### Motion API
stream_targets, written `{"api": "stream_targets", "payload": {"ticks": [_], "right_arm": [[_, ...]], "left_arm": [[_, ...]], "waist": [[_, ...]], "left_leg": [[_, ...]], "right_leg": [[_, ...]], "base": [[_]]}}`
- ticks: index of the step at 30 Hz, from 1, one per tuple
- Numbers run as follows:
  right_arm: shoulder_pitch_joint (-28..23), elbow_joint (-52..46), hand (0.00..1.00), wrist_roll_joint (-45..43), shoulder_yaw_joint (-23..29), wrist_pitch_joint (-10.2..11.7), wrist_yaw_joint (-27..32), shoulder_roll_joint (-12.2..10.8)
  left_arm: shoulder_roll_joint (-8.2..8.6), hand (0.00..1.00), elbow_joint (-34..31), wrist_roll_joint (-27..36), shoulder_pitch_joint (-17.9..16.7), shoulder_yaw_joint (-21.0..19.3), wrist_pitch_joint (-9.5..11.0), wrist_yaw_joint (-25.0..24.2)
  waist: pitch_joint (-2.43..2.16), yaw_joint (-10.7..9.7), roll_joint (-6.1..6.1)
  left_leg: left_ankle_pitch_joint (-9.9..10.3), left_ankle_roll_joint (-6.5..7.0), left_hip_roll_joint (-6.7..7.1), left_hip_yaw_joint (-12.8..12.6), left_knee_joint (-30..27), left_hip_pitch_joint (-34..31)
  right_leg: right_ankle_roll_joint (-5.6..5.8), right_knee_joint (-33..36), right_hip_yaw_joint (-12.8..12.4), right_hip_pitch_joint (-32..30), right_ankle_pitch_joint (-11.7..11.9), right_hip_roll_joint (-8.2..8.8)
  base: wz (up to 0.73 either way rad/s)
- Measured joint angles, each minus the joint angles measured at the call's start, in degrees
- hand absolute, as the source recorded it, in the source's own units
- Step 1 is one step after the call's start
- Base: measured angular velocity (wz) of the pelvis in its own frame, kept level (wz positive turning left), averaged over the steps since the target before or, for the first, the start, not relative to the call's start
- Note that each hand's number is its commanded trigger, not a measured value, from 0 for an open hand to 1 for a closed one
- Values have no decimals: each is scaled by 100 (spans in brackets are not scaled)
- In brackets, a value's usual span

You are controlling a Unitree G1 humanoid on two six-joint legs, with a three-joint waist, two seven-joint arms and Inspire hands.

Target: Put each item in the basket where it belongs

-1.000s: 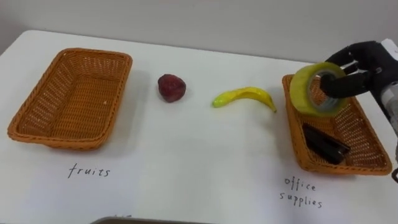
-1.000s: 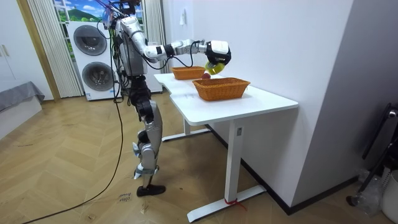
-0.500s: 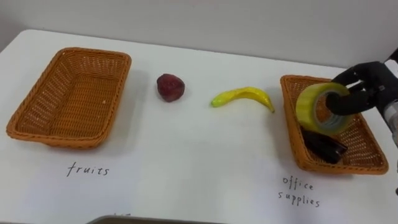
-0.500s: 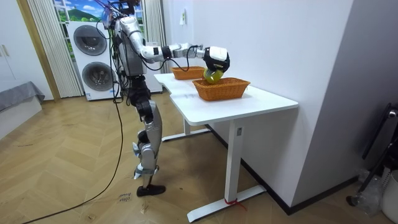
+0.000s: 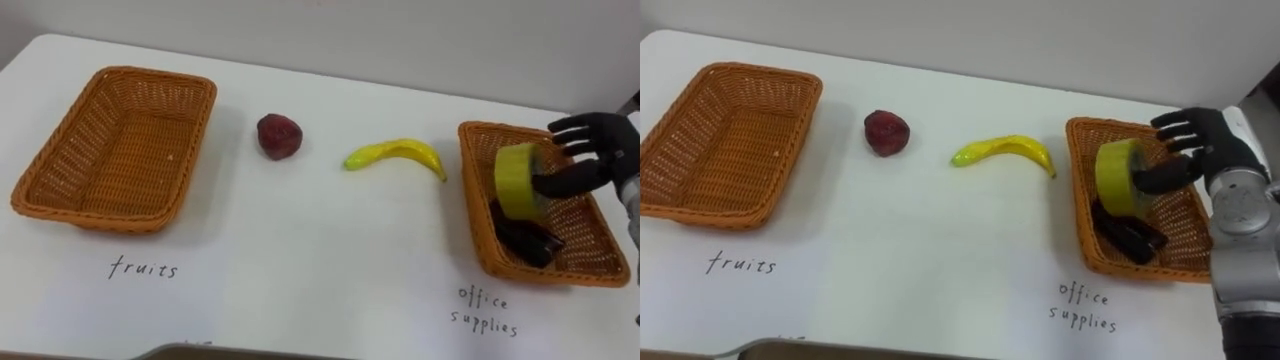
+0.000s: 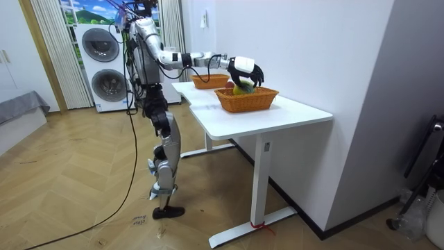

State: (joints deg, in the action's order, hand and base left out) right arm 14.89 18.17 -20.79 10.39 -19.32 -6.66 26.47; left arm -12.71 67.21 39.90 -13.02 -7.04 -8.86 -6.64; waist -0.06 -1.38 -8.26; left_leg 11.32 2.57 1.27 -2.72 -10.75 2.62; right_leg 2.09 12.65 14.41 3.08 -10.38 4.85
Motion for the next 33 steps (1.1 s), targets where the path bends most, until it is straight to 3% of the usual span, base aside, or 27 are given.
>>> {"api": "stream_targets", "payload": {"ticks": [5, 12, 19, 29, 33], "right_arm": [[-4, 151, 0, 5, -8, 0, 50, 0], [-25, 93, 0, -11, -5, 14, 50, 0], [-25, -86, 0, -12, -5, 63, 93, 0], [-25, -696, 0, -9, -5, 66, 240, 18], [-26, -1189, 0, -19, -11, 67, 302, 17]], "left_arm": [[0, 0, 1, -3, -1, 48, -10, 1], [43, 0, 43, 2, -16, 43, -39, -12], [64, 0, 41, -7, -27, 40, -43, -12], [45, 0, -33, -10, -38, -151, -57, 18], [45, 0, -33, -10, -36, -138, -31, 62]], "waist": [[-1, 12, 18], [-37, 26, 133], [-13, 29, 240], [-28, 22, 189], [-14, 15, 165]], "left_leg": [[0, -1, -9, -32, -3, -5], [0, -1, -10, -44, -2, 12], [0, -1, -10, -41, 32, 4], [-1, -1, -13, -44, 25, 22], [-1, -1, -13, -52, 37, 22]], "right_leg": [[-1, 12, -17, -2, 0, -7], [-2, 13, -14, 5, 1, -6], [-2, 16, -26, 5, 1, -7], [-2, 9, -32, 0, 1, -15], [-2, 4, -35, 4, 1, -17]], "base": [[-3], [0], [0], [0], [0]]}}
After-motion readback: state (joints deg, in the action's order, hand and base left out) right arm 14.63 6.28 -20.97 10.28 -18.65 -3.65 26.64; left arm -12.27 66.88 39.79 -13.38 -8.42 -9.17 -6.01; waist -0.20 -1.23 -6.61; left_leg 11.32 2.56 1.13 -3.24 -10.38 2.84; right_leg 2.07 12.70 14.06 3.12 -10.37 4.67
